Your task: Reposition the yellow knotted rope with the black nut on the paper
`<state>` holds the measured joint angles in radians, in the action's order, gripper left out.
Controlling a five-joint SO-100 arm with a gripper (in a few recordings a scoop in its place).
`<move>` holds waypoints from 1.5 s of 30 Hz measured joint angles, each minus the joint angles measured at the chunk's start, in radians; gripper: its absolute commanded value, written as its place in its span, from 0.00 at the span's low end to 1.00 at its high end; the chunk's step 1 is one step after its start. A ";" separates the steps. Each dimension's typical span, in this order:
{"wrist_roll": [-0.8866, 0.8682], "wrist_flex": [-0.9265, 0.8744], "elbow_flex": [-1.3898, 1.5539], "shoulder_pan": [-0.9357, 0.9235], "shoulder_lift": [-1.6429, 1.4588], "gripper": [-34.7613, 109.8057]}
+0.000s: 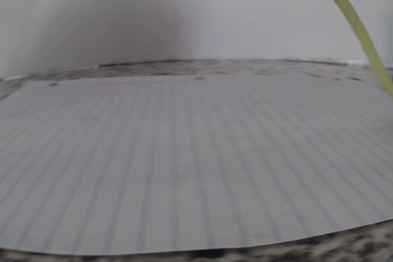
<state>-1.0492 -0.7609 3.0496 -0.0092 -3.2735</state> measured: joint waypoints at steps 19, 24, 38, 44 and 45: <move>0.288 -0.014 0.031 0.216 -0.012 0.24; 0.380 -0.002 0.031 0.244 -0.014 0.24; 0.624 0.014 0.043 0.293 -0.038 0.56; 0.667 0.002 0.043 0.305 -0.040 0.56; 0.678 0.002 0.043 0.308 -0.043 0.56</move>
<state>-0.3712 -0.7593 3.0925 0.2991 -3.3165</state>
